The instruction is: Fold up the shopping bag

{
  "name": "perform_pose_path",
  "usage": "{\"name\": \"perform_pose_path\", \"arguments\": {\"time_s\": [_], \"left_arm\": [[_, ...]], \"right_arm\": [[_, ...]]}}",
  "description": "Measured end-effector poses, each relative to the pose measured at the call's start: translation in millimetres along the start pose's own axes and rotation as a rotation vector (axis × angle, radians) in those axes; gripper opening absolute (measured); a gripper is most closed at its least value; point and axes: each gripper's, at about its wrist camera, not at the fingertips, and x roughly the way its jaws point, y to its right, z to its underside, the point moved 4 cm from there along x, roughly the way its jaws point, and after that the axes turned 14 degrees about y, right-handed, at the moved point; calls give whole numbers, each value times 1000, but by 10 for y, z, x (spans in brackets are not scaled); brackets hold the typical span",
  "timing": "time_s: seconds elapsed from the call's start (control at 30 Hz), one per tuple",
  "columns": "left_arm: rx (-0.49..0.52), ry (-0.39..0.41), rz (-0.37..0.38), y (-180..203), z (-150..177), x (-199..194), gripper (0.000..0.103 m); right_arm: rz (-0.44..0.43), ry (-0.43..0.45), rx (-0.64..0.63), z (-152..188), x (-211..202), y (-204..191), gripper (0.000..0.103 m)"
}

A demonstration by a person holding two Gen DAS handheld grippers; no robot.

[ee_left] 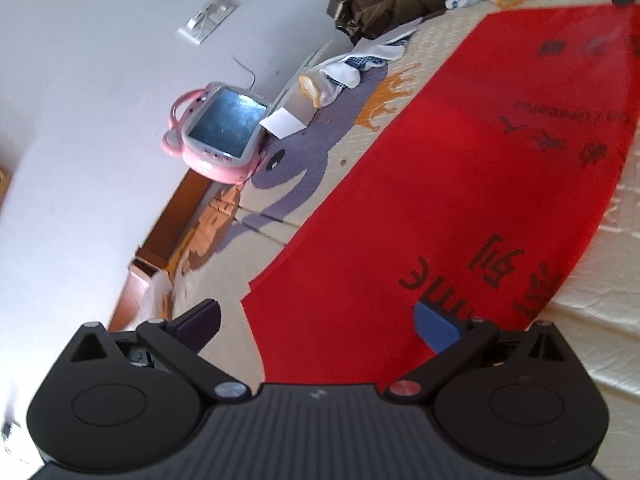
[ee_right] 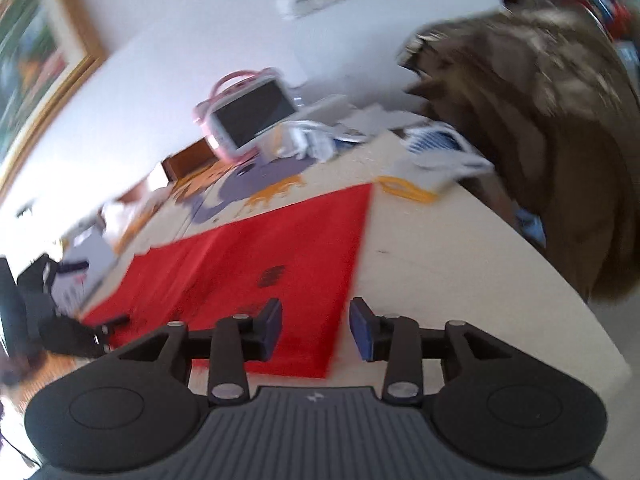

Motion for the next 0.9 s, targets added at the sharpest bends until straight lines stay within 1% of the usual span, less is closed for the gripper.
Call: {"name": "perform_pose_path", "arguments": {"time_s": [0.07, 0.17, 0.27, 0.33, 0.4, 0.5, 0.57, 0.6, 0.63, 0.67, 0.83, 0.9], "left_arm": [[48, 21, -6, -15, 8, 60, 103], [88, 47, -4, -45, 21, 123, 103], [118, 86, 8, -82, 55, 161, 103], [123, 91, 8, -119, 82, 194, 103], [132, 77, -19, -168, 114, 238, 103], [167, 42, -97, -256, 158, 262, 103], [151, 33, -120, -316, 152, 243, 103], [117, 32, -132, -378, 129, 206, 103], [75, 32, -135, -434, 98, 165, 103], [54, 33, -134, -457, 81, 147, 103], [-20, 44, -141, -448, -68, 30, 103], [-46, 56, -134, -428, -118, -21, 103]], "right_arm": [[-26, 5, 67, 44, 8, 30, 43], [-57, -11, 62, 122, 22, -75, 43], [-111, -50, 73, 242, 62, -252, 45], [-154, -79, 64, 341, 103, -414, 45], [-188, -105, 47, 445, 146, -591, 45], [-240, -144, 21, 602, 210, -855, 44], [-275, -170, 4, 706, 252, -1031, 44], [-292, -183, -4, 759, 272, -1119, 44], [-309, -195, -13, 811, 293, -1207, 45], [-327, -208, -22, 863, 313, -1294, 46], [-413, -273, -65, 1124, 413, -1730, 49], [-412, -261, -127, 1081, 416, -1768, 50]]}}
